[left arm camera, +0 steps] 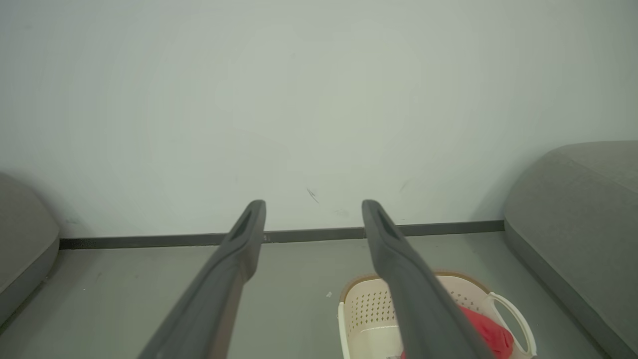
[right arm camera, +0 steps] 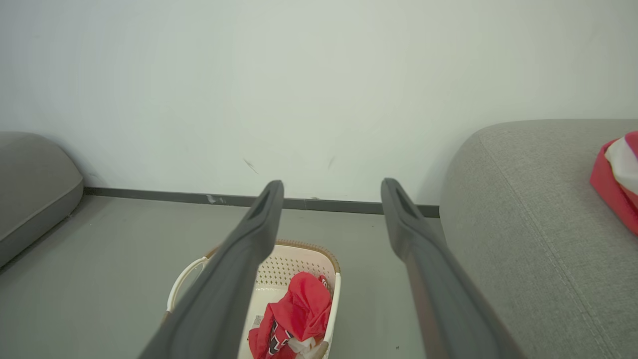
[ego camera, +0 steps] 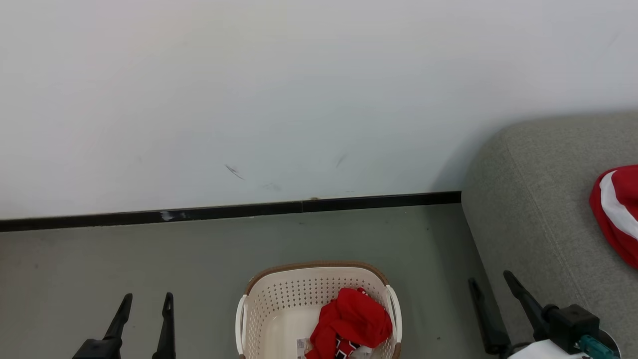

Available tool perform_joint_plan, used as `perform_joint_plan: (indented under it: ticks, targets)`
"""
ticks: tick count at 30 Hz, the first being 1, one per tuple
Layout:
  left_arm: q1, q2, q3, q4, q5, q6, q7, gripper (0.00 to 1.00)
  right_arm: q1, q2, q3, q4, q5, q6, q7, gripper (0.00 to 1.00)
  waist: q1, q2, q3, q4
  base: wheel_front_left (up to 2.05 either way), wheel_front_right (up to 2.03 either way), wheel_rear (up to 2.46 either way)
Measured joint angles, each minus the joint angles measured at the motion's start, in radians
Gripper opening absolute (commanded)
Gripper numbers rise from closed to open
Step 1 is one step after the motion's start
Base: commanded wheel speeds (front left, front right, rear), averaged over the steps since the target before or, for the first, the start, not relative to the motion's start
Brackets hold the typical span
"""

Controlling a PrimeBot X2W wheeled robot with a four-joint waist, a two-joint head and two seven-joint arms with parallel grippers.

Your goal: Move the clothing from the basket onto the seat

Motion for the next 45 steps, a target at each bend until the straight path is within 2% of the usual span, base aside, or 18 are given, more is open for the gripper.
perform_joint_plan:
  ticks: [12, 17, 25, 39, 45]
  targets:
    - [0.010, 0.001, -0.001, -0.012, 0.010, -0.001, 0.000, 1.00, 0.003, 0.000, 0.007, -0.036, 0.008, 0.000, 0.004, 1.00, 0.0000, 0.0000, 0.033, 0.000, 0.00, 0.00, 0.00]
    - [0.005, 0.013, -0.016, -0.012, 0.018, -0.016, 0.000, 1.00, 0.002, 0.000, 0.010, -0.057, 0.007, 0.000, 0.004, 1.00, 0.0000, 0.0000, 0.054, -0.003, 0.00, 0.00, 0.00]
    - [-0.078, 0.028, -0.051, 0.007, 0.052, -0.042, 0.021, 1.00, -0.002, 0.000, 0.031, -0.098, -0.007, 0.000, 0.013, 1.00, 0.0000, 0.0000, 0.107, -0.013, 0.00, 0.00, 0.00]
    - [-0.189, 0.028, -0.090, 0.039, 0.073, -0.062, 0.057, 1.00, -0.051, 0.000, -0.022, -0.172, -0.020, 0.000, 0.013, 1.00, 0.0000, 0.0000, 0.223, -0.041, 0.00, 0.00, 0.00]
    - [-0.258, 0.024, -0.124, 0.055, 0.095, -0.092, 0.071, 1.00, -0.072, 0.000, -0.042, -0.192, -0.020, 0.000, 0.013, 1.00, 0.0000, 0.0000, 0.282, -0.059, 0.00, 0.00, 0.00]
